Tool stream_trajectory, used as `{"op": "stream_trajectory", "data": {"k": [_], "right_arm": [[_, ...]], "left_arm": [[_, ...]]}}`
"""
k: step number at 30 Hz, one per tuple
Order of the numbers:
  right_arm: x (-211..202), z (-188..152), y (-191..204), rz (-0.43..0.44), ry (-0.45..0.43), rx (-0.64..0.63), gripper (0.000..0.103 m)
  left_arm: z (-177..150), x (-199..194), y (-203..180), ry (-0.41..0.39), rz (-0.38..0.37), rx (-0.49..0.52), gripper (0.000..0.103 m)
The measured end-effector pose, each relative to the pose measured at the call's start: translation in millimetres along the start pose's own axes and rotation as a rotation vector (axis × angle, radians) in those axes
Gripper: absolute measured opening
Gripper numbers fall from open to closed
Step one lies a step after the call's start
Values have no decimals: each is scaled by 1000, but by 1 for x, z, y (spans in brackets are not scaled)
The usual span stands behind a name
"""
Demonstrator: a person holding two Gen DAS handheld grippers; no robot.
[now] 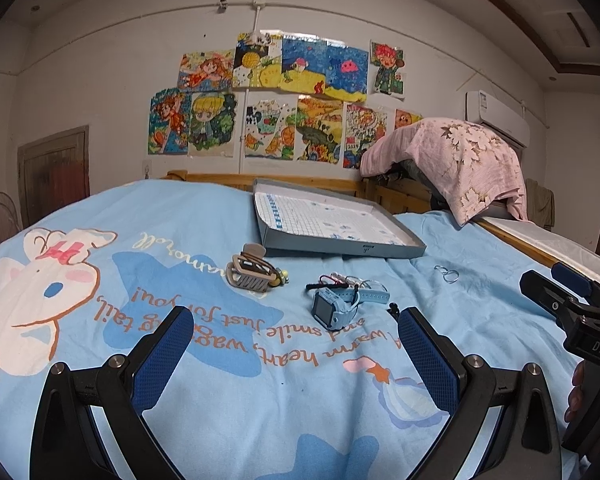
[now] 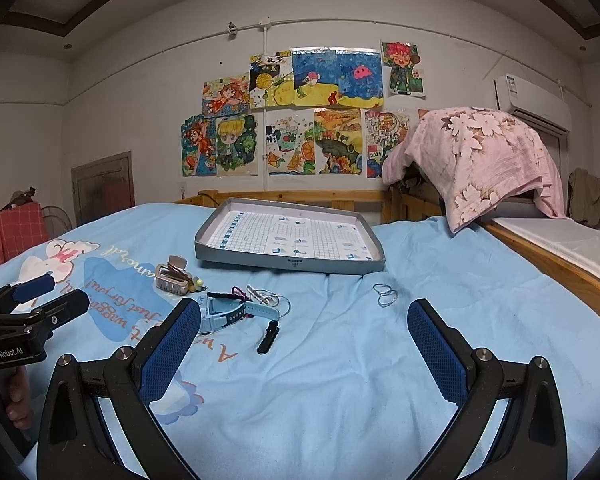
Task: Organize jewelry
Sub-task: 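Grasp the light-blue smartwatch with the left gripper while the right gripper grasps the black beaded bracelet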
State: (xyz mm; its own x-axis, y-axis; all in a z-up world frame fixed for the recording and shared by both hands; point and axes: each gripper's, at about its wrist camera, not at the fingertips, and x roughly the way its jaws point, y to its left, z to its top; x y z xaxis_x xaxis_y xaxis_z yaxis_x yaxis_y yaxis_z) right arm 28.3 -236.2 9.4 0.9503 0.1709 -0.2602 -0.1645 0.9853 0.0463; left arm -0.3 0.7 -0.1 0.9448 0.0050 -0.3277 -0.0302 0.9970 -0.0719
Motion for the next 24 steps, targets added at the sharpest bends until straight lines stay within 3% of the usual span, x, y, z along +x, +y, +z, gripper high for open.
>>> {"op": "stream_trajectory", "data": {"k": [13, 24], "right_arm": [[33, 10, -7, 62, 30, 59, 102], [78, 34, -25, 86, 39, 120, 102]], "left_arm": [[18, 35, -9, 48, -3, -28, 103], [47, 72, -13, 41, 1, -46, 103]]}}
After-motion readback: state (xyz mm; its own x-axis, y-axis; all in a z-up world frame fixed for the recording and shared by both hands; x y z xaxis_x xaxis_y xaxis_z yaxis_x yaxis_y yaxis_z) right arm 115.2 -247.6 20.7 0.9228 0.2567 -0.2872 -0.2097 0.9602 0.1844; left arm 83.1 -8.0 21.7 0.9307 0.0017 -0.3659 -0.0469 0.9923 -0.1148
